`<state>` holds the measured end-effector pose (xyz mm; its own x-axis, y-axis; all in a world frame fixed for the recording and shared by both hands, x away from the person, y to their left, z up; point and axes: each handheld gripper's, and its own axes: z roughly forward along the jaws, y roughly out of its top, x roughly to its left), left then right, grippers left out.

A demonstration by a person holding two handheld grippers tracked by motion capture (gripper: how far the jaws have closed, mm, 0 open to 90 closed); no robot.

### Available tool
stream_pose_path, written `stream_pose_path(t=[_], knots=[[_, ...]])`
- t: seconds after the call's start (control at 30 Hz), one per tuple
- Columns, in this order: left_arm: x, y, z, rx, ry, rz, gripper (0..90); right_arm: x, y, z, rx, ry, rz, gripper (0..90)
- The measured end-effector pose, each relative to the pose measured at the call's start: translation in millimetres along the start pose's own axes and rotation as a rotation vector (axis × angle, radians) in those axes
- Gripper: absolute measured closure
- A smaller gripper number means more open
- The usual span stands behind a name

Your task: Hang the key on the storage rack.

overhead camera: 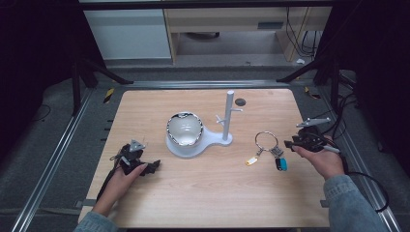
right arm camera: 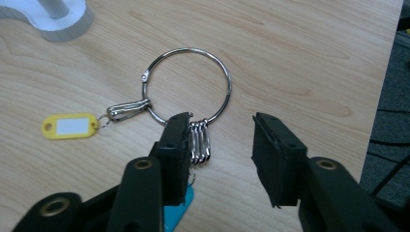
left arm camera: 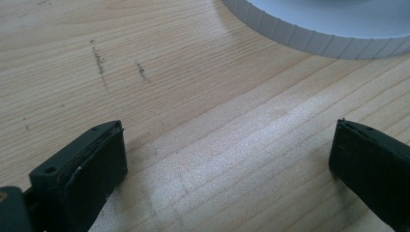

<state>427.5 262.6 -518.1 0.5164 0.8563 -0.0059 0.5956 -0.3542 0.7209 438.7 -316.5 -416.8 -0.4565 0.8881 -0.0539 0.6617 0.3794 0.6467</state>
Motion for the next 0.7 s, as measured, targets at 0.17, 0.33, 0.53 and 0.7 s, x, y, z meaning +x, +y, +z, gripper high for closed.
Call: stream_pose_path(t=[0.17, 0.33, 0.53, 0.7], knots=[[0.0, 0.0, 0.0, 0.0, 0.0, 0.0, 0.0, -4.8, 0.4, 11.8, 0.008, 0.005, 0.0, 68.8], [0.0, 0.0, 0.0, 0.0, 0.0, 0.0, 0.0, -1.4, -1.4, 24.2, 0.028, 0.024, -0.012, 74.9], [0.0, 0.0, 0.0, 0.0, 0.0, 0.0, 0.0, 1.0, -9.6, 39.7, 0.047, 0.036, -0.003, 75.4], [0.0, 0.0, 0.0, 0.0, 0.0, 0.0, 0.0, -3.1, -13.5, 41.3, 0.055, 0.039, 0.014, 79.3]])
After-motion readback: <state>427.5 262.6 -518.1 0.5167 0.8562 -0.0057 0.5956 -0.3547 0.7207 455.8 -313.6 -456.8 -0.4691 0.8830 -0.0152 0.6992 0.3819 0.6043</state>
